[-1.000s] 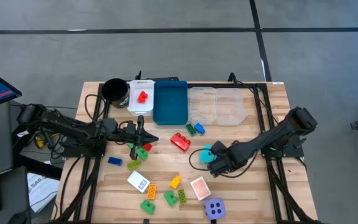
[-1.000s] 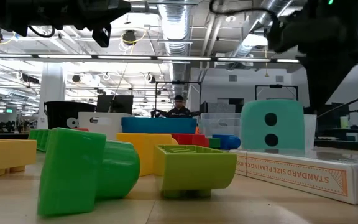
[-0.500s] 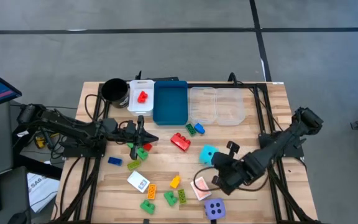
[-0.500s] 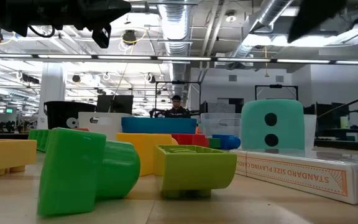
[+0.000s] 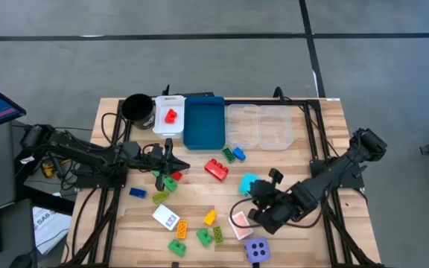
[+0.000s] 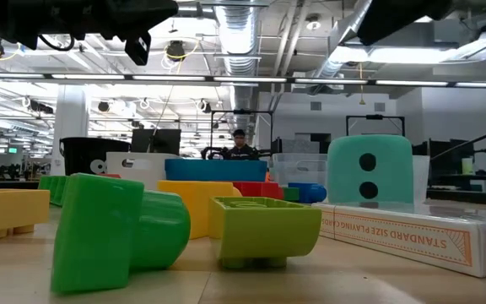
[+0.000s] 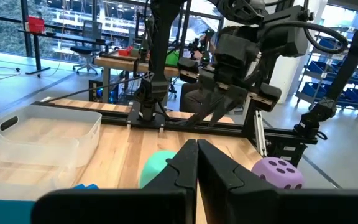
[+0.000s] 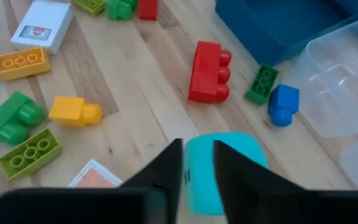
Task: Pick & Place Toys
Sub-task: Put the light blue dice into the blue bin
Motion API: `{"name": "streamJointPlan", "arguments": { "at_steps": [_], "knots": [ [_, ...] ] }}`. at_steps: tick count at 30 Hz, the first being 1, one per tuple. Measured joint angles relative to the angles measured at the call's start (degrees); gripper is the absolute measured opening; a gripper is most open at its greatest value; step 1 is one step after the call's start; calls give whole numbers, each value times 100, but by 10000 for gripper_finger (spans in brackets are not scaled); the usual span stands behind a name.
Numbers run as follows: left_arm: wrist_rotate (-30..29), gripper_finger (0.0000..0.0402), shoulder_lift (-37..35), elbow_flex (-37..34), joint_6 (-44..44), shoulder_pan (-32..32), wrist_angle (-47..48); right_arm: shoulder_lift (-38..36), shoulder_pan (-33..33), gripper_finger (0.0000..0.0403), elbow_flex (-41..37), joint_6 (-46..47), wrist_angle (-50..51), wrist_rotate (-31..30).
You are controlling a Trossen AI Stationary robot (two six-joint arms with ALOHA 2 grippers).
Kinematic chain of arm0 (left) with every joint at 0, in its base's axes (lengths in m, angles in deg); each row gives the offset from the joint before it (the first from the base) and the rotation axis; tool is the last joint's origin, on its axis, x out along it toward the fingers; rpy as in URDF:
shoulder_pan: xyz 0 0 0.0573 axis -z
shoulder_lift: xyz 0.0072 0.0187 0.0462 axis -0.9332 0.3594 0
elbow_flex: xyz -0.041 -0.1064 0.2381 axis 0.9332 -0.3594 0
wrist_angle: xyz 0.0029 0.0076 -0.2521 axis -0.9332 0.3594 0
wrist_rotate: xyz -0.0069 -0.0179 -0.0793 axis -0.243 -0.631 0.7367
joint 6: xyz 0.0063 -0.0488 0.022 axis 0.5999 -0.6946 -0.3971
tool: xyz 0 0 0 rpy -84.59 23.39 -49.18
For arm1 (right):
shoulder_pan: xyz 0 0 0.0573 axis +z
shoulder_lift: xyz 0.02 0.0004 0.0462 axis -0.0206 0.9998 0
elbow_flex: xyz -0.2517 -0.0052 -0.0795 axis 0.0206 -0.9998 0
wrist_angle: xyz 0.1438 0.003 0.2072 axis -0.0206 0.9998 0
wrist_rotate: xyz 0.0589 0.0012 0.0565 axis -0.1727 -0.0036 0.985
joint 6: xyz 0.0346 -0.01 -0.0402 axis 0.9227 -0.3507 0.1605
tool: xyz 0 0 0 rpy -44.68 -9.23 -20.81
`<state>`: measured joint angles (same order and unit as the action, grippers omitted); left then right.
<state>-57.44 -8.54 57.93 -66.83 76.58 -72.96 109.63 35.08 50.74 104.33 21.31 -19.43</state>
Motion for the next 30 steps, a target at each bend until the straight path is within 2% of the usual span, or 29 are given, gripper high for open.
{"name": "streamJointPlan", "arguments": {
  "at_steps": [9, 14, 16, 23, 30],
  "knots": [
    [18, 0, 0, 0, 0, 0, 0, 0, -163, 291, 0, -89, -195, 380],
    [16, 0, -2, 0, 0, 1, -2, 0, -165, 380, 0, -87, -218, 520],
    [13, 0, 0, 0, 0, 2, -2, 2, -196, 394, 0, -87, -215, 660],
    [7, 0, -1, 0, -17, 0, -4, 2, -389, 394, -2, -335, -163, 1025],
    [-13, 0, -2, 0, -129, 2, -4, 4, -588, 397, -2, -102, 467, 1152]
  ]
}}
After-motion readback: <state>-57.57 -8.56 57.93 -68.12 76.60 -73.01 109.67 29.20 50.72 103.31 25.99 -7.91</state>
